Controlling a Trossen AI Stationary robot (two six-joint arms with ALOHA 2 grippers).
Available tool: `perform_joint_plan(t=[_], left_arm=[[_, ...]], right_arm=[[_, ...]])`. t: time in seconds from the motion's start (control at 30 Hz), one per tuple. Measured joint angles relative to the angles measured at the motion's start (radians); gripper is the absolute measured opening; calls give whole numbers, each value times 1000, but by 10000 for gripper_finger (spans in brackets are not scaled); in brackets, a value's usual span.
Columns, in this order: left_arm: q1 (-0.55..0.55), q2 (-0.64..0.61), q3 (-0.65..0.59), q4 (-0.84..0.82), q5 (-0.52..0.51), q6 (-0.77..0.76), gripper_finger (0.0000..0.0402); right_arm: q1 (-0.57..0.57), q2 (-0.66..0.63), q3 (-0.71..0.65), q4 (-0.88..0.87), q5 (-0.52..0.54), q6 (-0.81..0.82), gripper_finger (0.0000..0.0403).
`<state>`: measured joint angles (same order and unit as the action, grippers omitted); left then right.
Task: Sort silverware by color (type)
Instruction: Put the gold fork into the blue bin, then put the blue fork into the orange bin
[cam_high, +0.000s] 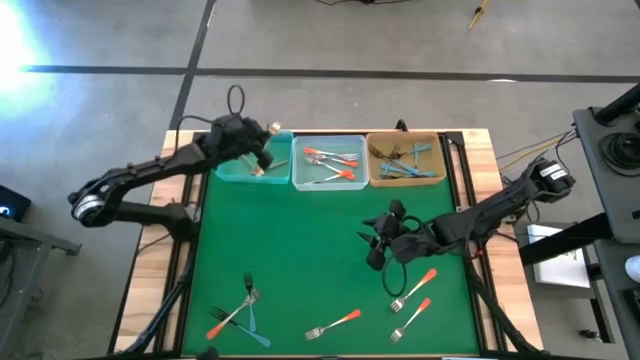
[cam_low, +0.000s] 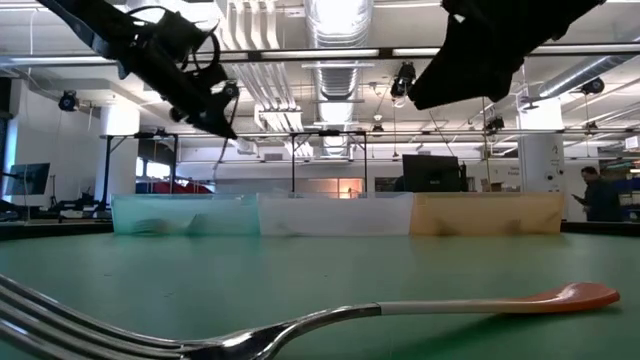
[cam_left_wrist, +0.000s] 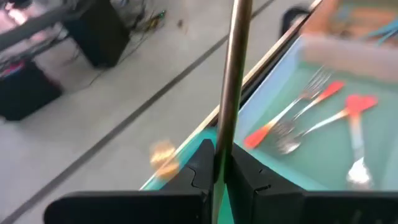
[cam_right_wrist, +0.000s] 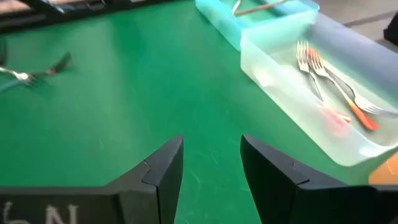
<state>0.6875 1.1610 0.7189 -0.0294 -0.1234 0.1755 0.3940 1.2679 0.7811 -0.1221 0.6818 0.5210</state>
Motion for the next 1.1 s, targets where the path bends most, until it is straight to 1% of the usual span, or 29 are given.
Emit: perform_joint_plan(t=[0.1,0.17,0.23,0.3,0.37,0.5,0.6,0.63,0.67,0.77,0.8,0.83,0.87,1.0,1.03,1.07,1.1], left_arm=[[56,5,-1,-75,-2,36,9],[72,19,-2,-100,-19,56,14],[73,29,-2,-109,-73,81,20],[72,32,-2,-110,-160,100,28],[74,32,9,-135,-199,100,37],[72,32,61,-264,-198,90,49],[73,32,116,-392,-195,42,56],[73,32,139,-442,-172,15,58],[71,32,161,-490,-125,-13,59],[61,32,209,-613,107,-76,60],[54,32,219,-640,158,-84,61],[46,31,225,-653,171,-84,61],[39,30,230,-659,152,-83,61],[31,30,236,-662,-61,-90,61],[32,29,236,-668,-75,-101,61],[32,29,236,-685,-65,-119,61],[32,29,236,-715,-31,-137,61]], right_arm=[[-12,22,0,1,0,1,148],[-22,31,0,-1,0,0,148],[-34,37,0,-1,0,0,150],[-41,37,0,-3,-1,0,152],[-45,36,0,-2,-1,0,154],[-44,30,0,-2,-2,-8,157],[-44,30,0,-6,-2,-16,157],[-44,30,0,-6,-2,-20,157],[-44,30,0,-5,-2,-20,157],[-44,30,0,-6,-2,-21,158],[-44,30,0,-6,-2,-20,157],[-44,30,0,-5,-2,-19,156],[-44,30,0,-5,-2,-16,154],[-44,30,0,-5,-3,-16,150],[-44,30,0,-6,-3,-16,149],[-43,30,0,-6,-4,-16,148],[-43,30,0,-7,-8,-15,148]])
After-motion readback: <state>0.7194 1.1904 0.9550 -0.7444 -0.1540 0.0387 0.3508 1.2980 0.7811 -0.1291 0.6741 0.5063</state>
